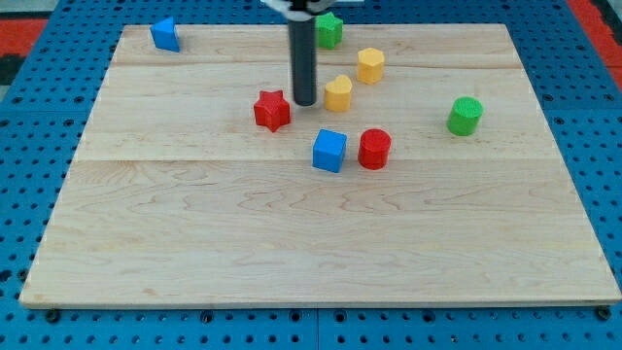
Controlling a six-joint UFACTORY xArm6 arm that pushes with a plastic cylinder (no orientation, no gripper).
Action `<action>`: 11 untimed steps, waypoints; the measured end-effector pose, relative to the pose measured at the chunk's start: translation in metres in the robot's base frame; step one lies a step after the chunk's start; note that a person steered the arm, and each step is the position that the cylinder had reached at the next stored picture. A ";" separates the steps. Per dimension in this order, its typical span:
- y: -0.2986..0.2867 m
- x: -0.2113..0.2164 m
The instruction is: Push the yellow heart to the top right
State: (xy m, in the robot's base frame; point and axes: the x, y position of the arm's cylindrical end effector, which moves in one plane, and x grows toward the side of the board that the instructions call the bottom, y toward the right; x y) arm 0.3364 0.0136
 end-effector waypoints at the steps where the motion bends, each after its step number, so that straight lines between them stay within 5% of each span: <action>1: 0.090 -0.002; 2: 0.113 0.004; 3: 0.102 -0.043; 5: 0.111 0.009; 9: 0.168 -0.083; 10: 0.162 -0.059; 11: 0.221 -0.031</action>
State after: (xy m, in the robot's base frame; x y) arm 0.3052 0.2350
